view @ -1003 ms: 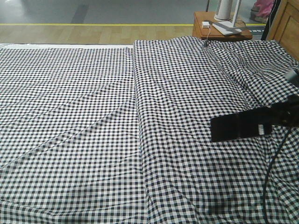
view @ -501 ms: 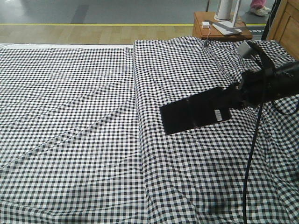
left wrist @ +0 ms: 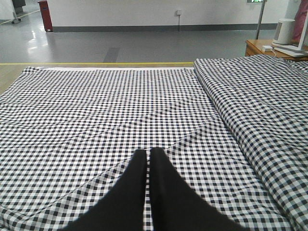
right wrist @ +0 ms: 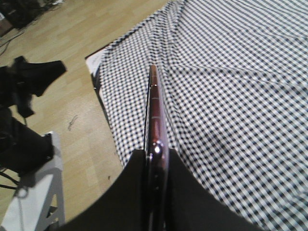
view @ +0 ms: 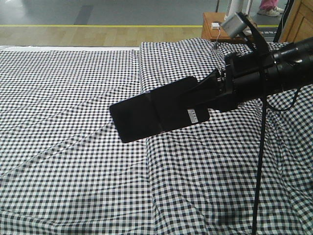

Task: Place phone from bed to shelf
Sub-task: 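Lift the phone with the right gripper up off the bed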

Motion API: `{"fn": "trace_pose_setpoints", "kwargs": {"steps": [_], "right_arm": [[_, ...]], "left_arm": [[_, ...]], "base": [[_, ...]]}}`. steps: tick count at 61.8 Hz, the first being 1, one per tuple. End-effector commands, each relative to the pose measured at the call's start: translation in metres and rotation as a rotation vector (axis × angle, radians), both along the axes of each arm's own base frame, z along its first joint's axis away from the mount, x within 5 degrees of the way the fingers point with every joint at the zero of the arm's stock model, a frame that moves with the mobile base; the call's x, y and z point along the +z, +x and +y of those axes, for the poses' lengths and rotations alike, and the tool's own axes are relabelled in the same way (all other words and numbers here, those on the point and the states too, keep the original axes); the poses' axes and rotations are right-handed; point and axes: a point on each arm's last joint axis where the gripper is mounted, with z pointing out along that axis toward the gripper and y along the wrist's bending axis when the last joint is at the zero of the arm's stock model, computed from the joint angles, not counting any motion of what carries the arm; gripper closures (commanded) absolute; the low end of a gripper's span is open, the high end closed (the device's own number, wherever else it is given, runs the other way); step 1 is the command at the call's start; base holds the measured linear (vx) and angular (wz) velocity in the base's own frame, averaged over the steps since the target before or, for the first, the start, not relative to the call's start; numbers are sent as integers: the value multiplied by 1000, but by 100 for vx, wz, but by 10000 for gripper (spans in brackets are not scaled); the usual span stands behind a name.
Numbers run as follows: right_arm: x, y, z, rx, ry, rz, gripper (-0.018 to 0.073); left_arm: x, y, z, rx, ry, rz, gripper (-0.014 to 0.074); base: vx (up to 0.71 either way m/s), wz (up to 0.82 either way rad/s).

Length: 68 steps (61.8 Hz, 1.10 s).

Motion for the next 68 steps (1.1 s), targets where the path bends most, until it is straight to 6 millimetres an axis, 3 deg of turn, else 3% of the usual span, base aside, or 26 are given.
{"fn": "trace_pose_setpoints", "kwargs": {"steps": [1, 23, 68], "right_arm": [[31, -22, 10, 88, 126, -42, 564], [37, -39, 32, 178, 150, -45, 564], [37, -39, 32, 174, 151, -39, 564]], "left_arm": [[6, 1, 1, 5, -8, -72, 596], [6, 1, 1, 5, -8, -72, 596], [6, 1, 1, 5, -8, -72, 596]], "base": [[0, 0], [0, 0], [0, 0]]}}
